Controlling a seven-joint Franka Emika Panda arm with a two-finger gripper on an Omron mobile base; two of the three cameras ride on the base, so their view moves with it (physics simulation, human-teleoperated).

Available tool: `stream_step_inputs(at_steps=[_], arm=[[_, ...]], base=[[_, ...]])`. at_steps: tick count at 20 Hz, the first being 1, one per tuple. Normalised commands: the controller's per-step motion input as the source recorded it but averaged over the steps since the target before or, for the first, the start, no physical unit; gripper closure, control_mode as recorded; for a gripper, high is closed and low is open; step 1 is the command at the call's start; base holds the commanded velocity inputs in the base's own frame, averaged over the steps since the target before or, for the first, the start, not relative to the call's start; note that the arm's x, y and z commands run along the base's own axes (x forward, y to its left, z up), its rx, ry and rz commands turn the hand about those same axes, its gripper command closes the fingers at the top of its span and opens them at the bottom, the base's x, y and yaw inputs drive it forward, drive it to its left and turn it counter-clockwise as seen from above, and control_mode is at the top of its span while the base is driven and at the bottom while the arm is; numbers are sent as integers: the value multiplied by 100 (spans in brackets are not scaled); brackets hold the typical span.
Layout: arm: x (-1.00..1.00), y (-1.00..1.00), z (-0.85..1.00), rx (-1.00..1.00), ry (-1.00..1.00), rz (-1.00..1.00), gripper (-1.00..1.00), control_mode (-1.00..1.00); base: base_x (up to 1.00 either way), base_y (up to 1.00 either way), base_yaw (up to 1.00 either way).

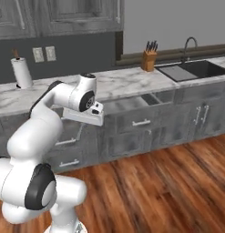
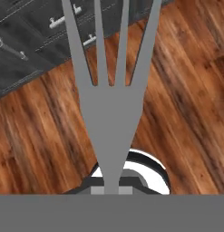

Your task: Organize the utensils by type. Pick up the wooden spoons from the counter and place them in the open cabinet. Then pick up the metallic utensils from the counter and place them in the open drawer.

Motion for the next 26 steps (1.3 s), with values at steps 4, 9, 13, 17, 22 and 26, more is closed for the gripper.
stream_step_inputs(at_steps=[4, 9, 13, 17, 22, 26], arm=[[0, 0, 0, 0, 0, 0, 100, 100], [0, 0, 0, 0, 0, 0, 100, 100], [0, 0, 0, 0, 0, 0, 100, 100], [0, 0, 0, 0, 0, 0, 100, 100], [0, 0, 0, 0, 0, 0, 100, 100], [0, 0, 0, 0, 0, 0, 100, 100]], base=[[48, 57, -64], [4, 79, -41], [0, 87, -32], [5, 81, -42], [11, 76, -55], [0, 74, -57]])
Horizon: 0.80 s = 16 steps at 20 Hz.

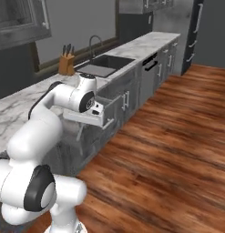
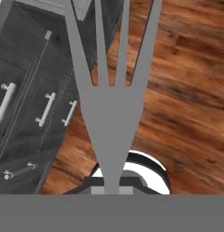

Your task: Organize the utensils by type. Pick up the wooden spoons from the counter and place them in the open cabinet. Then pick up the metallic utensils from the counter and place them in the open drawer.

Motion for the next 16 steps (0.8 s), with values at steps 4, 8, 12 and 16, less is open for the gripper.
stream_step_inputs(at_steps=[4, 8, 12, 16], arm=[[0, 0, 0, 0, 0, 0, 100, 100], [0, 0, 0, 0, 0, 0, 100, 100], [0, 0, 0, 0, 0, 0, 100, 100], [0, 0, 0, 0, 0, 0, 100, 100]], base=[[0, 83, -43], [42, 77, -16], [57, 50, -7], [57, 23, -17]])
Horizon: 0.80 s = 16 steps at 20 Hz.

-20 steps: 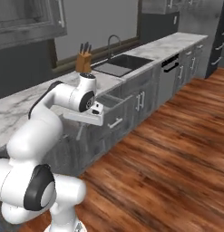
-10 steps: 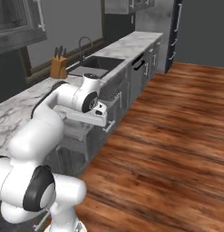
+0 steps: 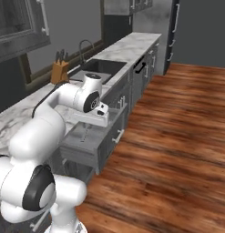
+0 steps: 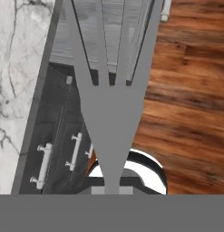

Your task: Organize the utensils by type. Pick up the wooden spoons from the counter and place them in the open cabinet. Then pick up the metallic utensils from the counter and place them in the open drawer.

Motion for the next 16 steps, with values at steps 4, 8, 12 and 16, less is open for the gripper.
stream_step_inputs(at_steps=[4, 8, 12, 16], arm=[[0, 0, 0, 0, 0, 0, 100, 100], [0, 0, 0, 0, 0, 0, 100, 100], [0, 0, 0, 0, 0, 0, 100, 100], [0, 0, 0, 0, 0, 0, 100, 100]], base=[[40, 23, -13], [43, 34, -5], [62, 22, 0], [60, 1, 1]])
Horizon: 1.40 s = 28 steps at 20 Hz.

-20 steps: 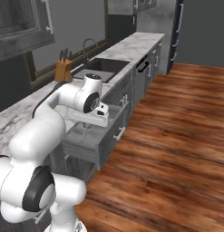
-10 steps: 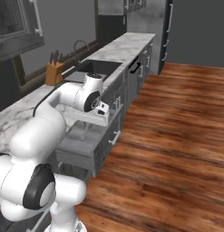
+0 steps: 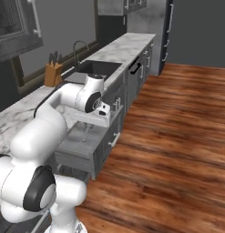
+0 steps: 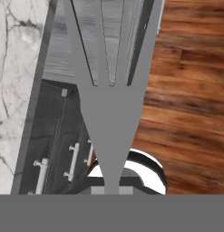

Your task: Organize the utensils by type. Pick up the wooden spoons from the counter and place them in the open cabinet. Then pick up the metallic utensils from the counter and place them in the open drawer.

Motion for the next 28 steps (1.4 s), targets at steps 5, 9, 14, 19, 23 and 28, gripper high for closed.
stream_step_inputs(at_steps=[5, 9, 14, 19, 23, 28], arm=[[0, 0, 0, 0, 0, 0, 100, 100], [0, 0, 0, 0, 0, 0, 100, 100], [0, 0, 0, 0, 0, 0, 100, 100], [0, 0, 0, 0, 0, 0, 100, 100], [0, 0, 0, 0, 0, 0, 100, 100], [0, 0, 0, 0, 0, 0, 100, 100]], base=[[66, -2, 4], [47, -1, 15], [77, -1, 7], [78, -3, 1], [38, -23, 1], [-16, -33, -1]])
